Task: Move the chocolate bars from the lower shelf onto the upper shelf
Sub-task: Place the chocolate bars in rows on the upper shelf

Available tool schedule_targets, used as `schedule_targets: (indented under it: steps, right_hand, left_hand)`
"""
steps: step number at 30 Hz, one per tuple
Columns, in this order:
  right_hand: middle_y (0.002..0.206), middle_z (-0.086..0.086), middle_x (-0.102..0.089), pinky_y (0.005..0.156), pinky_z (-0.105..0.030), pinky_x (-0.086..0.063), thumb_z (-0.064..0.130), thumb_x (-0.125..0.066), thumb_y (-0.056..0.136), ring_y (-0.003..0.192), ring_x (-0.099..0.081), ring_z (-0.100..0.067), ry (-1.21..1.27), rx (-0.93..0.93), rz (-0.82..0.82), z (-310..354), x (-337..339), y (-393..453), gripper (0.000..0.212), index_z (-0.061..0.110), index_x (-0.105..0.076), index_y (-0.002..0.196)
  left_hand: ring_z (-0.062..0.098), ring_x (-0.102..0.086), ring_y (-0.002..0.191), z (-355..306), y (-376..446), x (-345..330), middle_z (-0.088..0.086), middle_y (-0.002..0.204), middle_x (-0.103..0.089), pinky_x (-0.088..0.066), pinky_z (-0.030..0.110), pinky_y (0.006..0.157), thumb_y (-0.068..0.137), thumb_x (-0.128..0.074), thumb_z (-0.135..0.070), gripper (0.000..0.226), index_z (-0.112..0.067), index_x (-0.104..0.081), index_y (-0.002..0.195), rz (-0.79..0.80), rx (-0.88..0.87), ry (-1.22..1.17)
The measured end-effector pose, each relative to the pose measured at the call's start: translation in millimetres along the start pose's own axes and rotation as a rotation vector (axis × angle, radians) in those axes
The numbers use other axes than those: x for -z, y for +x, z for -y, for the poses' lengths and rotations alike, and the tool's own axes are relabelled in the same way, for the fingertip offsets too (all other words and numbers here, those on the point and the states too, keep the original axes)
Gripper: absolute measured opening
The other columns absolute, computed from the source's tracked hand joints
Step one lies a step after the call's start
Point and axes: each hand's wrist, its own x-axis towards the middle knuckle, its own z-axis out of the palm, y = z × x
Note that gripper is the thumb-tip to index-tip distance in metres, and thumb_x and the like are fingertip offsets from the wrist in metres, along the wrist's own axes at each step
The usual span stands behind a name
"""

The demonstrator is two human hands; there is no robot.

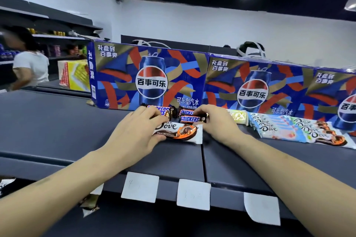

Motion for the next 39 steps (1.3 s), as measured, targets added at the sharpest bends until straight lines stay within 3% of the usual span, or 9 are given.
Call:
schedule_targets:
  steps: [3, 9, 12, 17, 21, 27, 34, 39]
  right_hand:
    - [0.113, 0.009, -0.062, 0.085, -0.034, -0.049, 0.033, -0.077, 0.081, 0.100, -0.058, -0.012, -0.018, -0.040, 0.018, -3, -8, 7, 0.034, 0.027, -0.065, 0.113]
    - [0.111, 0.011, -0.054, 0.077, -0.029, -0.044, 0.036, -0.076, 0.082, 0.099, -0.056, -0.012, -0.046, -0.027, 0.011, -6, -11, 14, 0.033, 0.028, -0.064, 0.113]
    - [0.113, 0.010, -0.053, 0.082, -0.033, -0.049, 0.037, -0.075, 0.082, 0.102, -0.058, -0.013, -0.042, -0.003, 0.021, -5, -7, 14, 0.039, 0.030, -0.061, 0.118]
    - [0.121, 0.011, -0.053, 0.083, -0.037, -0.050, 0.021, -0.067, 0.088, 0.106, -0.057, -0.014, -0.061, 0.016, -0.009, -26, 20, -6, 0.034, 0.031, -0.060, 0.120]
    - [0.116, 0.006, -0.060, 0.090, -0.037, -0.048, 0.031, -0.070, 0.088, 0.108, -0.057, -0.015, -0.036, -0.095, -0.068, -64, 62, -30, 0.029, 0.026, -0.064, 0.116]
    - [0.093, 0.013, -0.066, 0.077, -0.034, -0.050, 0.031, -0.070, 0.086, 0.065, -0.049, 0.003, -0.033, -0.186, -0.115, -133, 115, -81, 0.022, 0.026, -0.065, 0.106]
    - [0.088, 0.014, -0.067, 0.075, -0.031, -0.049, 0.030, -0.064, 0.088, 0.085, -0.060, -0.010, -0.092, -0.266, -0.151, -204, 177, -135, 0.015, 0.027, -0.068, 0.102]
    - [0.085, 0.014, -0.067, 0.075, -0.032, -0.053, 0.028, -0.061, 0.090, 0.086, -0.064, -0.011, -0.065, -0.341, -0.237, -254, 213, -169, 0.011, 0.025, -0.069, 0.098]
  left_hand:
    - [0.017, -0.052, 0.091, 1, 4, -4, -0.008, 0.106, -0.057, -0.043, 0.026, 0.072, 0.080, -0.074, -0.037, 0.042, -0.022, -0.063, 0.118, -0.009, 0.005, -0.018]
    - [0.018, -0.053, 0.093, -2, 13, -11, -0.007, 0.107, -0.058, -0.042, 0.026, 0.072, 0.079, -0.075, -0.033, 0.041, -0.022, -0.064, 0.117, -0.010, 0.005, -0.042]
    - [0.019, -0.055, 0.092, -9, 18, -11, -0.006, 0.106, -0.059, -0.043, 0.026, 0.071, 0.078, -0.077, -0.031, 0.041, -0.020, -0.065, 0.116, -0.021, 0.007, -0.049]
    - [0.020, -0.054, 0.091, -35, 35, -13, -0.006, 0.107, -0.057, -0.046, 0.031, 0.073, 0.081, -0.073, -0.034, 0.040, -0.021, -0.063, 0.117, -0.036, -0.034, -0.047]
    - [0.022, -0.053, 0.089, -79, 59, -21, -0.005, 0.105, -0.057, -0.049, 0.036, 0.075, 0.081, -0.073, -0.033, 0.040, -0.019, -0.063, 0.118, -0.045, -0.096, -0.077]
    - [0.021, -0.052, 0.092, -157, 89, -43, -0.003, 0.106, -0.057, -0.047, 0.034, 0.079, 0.082, -0.073, -0.033, 0.040, -0.019, -0.062, 0.117, -0.029, -0.154, -0.102]
    - [0.024, -0.053, 0.094, -245, 128, -71, -0.002, 0.105, -0.056, -0.046, 0.037, 0.081, 0.083, -0.070, -0.035, 0.037, -0.018, -0.062, 0.114, -0.004, -0.179, -0.100]
    - [0.022, -0.049, 0.102, -311, 157, -94, -0.004, 0.107, -0.053, -0.043, 0.035, 0.086, 0.086, -0.065, -0.040, 0.035, -0.021, -0.060, 0.115, 0.035, -0.191, -0.121]
